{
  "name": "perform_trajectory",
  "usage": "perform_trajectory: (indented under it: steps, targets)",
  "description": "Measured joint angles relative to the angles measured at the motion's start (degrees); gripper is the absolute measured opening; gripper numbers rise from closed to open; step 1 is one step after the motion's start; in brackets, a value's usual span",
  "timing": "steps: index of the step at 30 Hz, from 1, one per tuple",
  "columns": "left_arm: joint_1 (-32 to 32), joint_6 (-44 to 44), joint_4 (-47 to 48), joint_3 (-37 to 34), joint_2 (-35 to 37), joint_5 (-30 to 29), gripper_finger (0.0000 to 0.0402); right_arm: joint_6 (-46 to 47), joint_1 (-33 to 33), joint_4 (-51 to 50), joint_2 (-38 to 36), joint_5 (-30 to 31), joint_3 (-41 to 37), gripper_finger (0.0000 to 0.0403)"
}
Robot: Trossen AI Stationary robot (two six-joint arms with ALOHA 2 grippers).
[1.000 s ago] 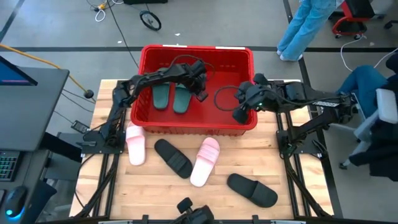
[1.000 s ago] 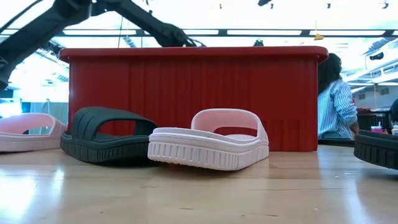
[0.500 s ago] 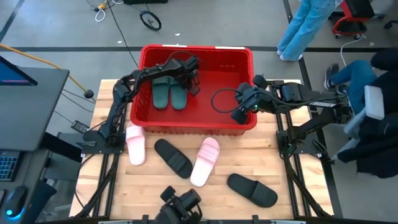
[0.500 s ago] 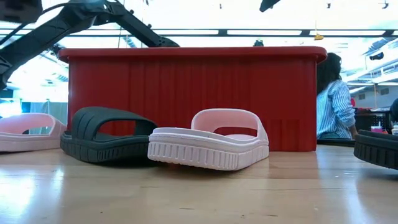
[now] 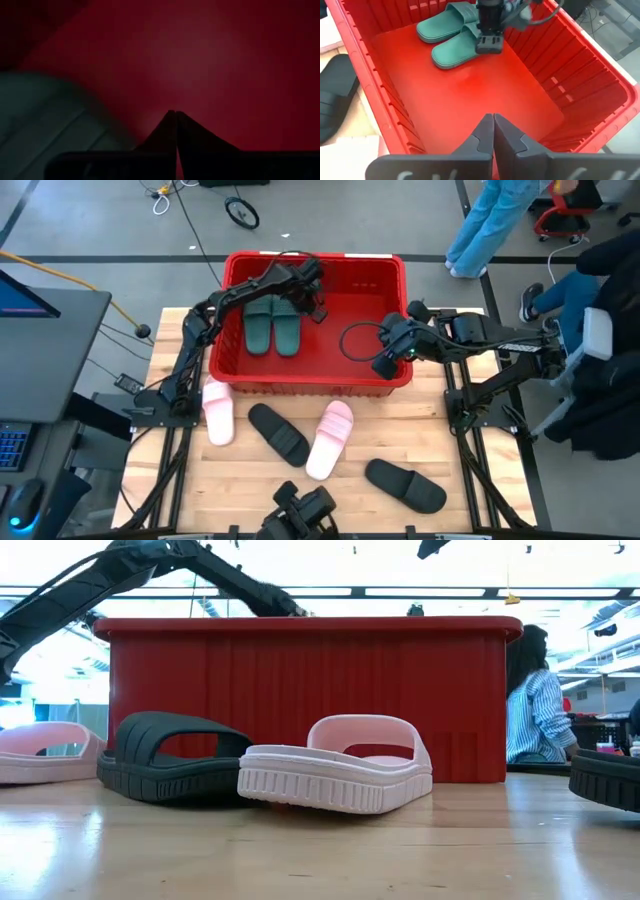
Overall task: Pick and place slides into bin
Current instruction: Put the right pink slipper into the red bin
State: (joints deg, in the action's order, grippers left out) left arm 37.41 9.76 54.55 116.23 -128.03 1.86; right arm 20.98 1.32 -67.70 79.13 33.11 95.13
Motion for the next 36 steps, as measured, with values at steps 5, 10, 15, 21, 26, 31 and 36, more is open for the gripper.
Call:
perform_trajectory:
  steps: [5, 10, 15, 21, 26, 31, 36]
  targets:
    - [-1.87, 0.0, 8.11, 14.48, -0.02, 0.32, 0.0008, 1.3, 1.48, -0.15, 0.0, -1.37, -0.93, 0.0005]
    - [-4.81, 2.24, 6.39, 11.85, 10.19, 3.39, 0.0014, 4.36, 7.67, -2.0, -0.01, -2.95, -5.81, 0.0007]
    - [-8.29, 5.87, 11.35, 9.86, 21.86, 5.83, 0.0004, 11.51, 18.79, 1.53, 0.01, -4.05, -13.99, 0.0005]
    - [-16.71, 15.3, 16.32, 9.86, 31.3, 5.81, 0.0027, 13.42, 27.71, 19.82, 0.04, -2.08, -26.27, 0.0018]
    - [-27.76, 22.79, 24.51, 9.8, 35.01, 4.81, 0.003, 8.6, 26.8, 32.17, 0.03, -5.64, -33.86, 0.0075]
    - [-43.19, 32.15, 29.16, 9.71, 35.03, -6.5, 0.0012, 8.59, 23.96, 43.72, 0.07, -8.89, -38.87, 0.0153]
    - [-55.74, 44.03, 28.76, 9.75, 32.74, -21.25, 0.0005, 1.57, 24.08, 58.97, 2.42, -10.91, -42.46, 0.0216]
